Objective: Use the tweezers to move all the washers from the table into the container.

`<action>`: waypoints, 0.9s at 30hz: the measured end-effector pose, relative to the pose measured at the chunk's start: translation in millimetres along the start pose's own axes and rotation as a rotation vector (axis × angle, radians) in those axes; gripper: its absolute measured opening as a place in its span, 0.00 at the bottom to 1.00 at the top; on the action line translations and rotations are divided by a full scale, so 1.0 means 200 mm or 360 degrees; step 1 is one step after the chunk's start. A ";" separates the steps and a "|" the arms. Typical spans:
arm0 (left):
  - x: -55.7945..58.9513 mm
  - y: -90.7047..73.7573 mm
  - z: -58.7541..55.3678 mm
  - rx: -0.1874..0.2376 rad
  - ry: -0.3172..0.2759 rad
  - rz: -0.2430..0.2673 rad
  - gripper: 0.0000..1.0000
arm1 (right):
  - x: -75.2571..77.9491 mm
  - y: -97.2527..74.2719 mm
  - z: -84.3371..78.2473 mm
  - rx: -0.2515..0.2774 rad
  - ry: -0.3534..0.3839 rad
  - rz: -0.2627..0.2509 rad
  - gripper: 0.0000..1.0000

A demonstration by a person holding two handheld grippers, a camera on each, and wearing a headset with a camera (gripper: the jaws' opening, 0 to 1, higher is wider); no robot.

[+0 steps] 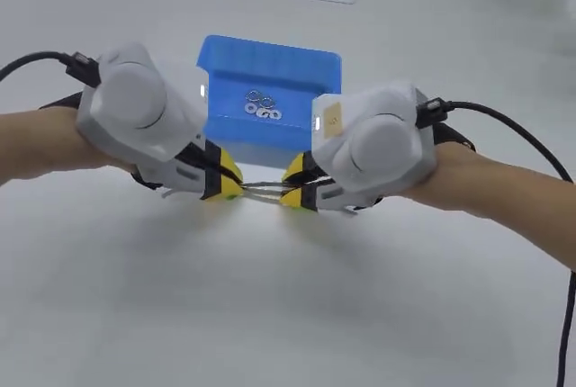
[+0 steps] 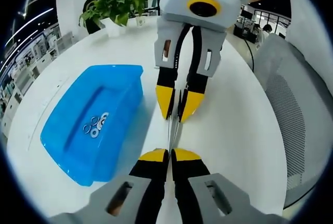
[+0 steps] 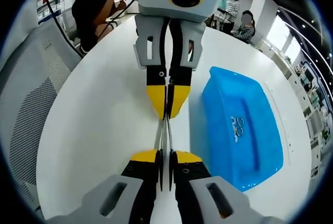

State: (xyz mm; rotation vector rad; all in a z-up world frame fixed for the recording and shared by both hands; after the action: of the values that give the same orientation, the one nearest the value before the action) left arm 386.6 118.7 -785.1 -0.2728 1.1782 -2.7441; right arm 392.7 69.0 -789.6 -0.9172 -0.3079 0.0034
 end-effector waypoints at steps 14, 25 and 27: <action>0.02 0.01 0.01 0.0010 -0.0022 -0.0015 0.16 | 0.01 -0.02 -0.04 -0.0013 0.0138 -0.0030 0.17; 0.09 -0.11 0.00 0.0159 -0.0141 0.0145 0.26 | 0.00 -0.16 -0.05 0.0134 0.0543 -0.0184 0.29; 0.12 -0.15 0.00 0.0215 -0.0172 0.0186 0.29 | 0.01 -0.21 -0.05 0.0163 0.0566 -0.0226 0.30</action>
State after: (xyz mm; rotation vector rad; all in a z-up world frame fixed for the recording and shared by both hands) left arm 361.1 135.2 -760.3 -0.3207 0.9461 -2.6557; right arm 391.8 35.6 -762.5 -0.7760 -0.0407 -0.2702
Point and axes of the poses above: the centre of the closed fingertips' face, and the gripper's own axes: y roughly forward along the fingers, x roughly to its right, z roughly out of its top, the point moved 2 cm from there along -y, roughly backward along the fingers, and after that the axes turned 8 degrees about -z, right-handed, at the moved point
